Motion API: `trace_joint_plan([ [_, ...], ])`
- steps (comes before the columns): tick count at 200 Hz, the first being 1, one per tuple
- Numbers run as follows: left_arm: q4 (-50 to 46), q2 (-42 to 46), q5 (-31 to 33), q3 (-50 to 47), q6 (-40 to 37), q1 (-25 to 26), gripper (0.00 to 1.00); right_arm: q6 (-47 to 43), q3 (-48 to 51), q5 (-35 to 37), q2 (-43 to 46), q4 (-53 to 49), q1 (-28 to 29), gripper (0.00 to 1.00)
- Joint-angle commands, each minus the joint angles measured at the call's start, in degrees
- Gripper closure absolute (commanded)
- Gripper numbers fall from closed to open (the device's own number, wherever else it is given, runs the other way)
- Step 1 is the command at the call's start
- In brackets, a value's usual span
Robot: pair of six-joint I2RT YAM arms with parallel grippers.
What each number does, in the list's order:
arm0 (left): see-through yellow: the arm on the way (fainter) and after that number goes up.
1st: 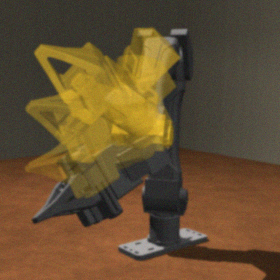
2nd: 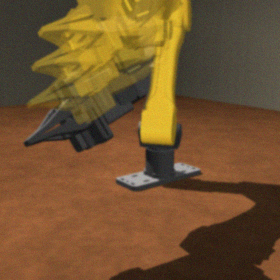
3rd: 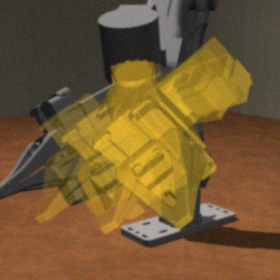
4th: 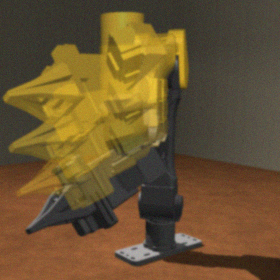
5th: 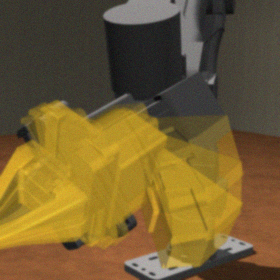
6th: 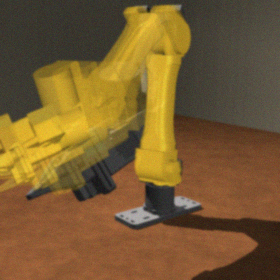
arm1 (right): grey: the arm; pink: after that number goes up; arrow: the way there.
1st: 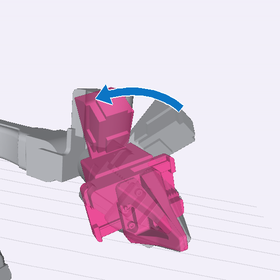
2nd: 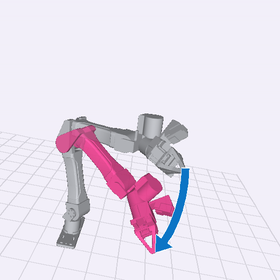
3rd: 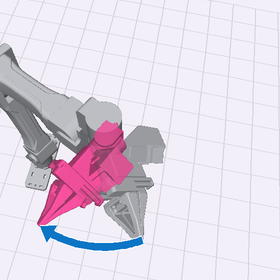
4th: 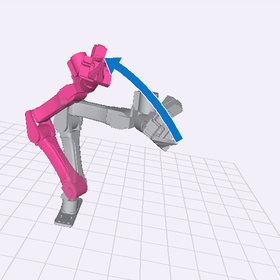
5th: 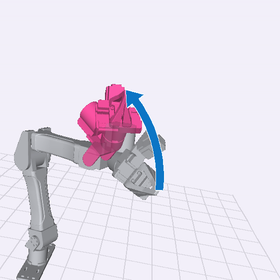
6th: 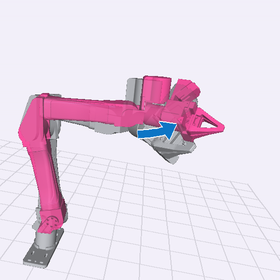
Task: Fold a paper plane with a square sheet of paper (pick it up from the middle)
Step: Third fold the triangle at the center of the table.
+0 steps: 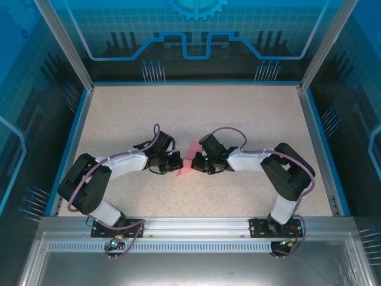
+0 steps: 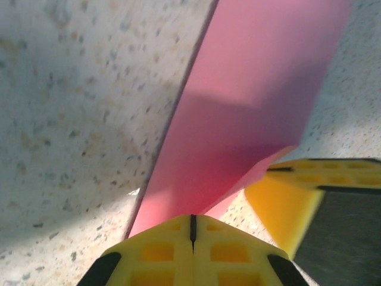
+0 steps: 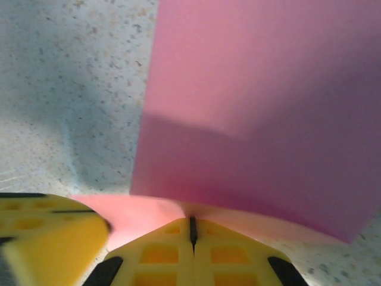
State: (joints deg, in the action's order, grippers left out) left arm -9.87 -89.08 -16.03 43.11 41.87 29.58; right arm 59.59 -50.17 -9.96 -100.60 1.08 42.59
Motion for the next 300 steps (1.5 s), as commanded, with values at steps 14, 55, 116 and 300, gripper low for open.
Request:
trace_joint_plan([
  [14,6.2,1.2,-3.5,-1.26,5.7,0.48,1.0,0.15,0.51,-3.53,-0.9,3.73,-0.45,0.97],
  [55,2.64,5.07,2.19,-2.19,5.44,0.52,1.0,0.0,0.08,-3.42,-3.15,3.97,-0.58,0.97],
  [116,6.09,5.99,-2.36,-3.65,7.07,1.43,0.94,-0.36,-1.69,-2.7,-4.55,3.91,-1.85,0.97],
  [300,8.16,-4.91,-4.45,-3.04,8.68,2.36,1.0,-1.84,1.68,-5.45,-3.45,6.99,-2.69,0.99],
])
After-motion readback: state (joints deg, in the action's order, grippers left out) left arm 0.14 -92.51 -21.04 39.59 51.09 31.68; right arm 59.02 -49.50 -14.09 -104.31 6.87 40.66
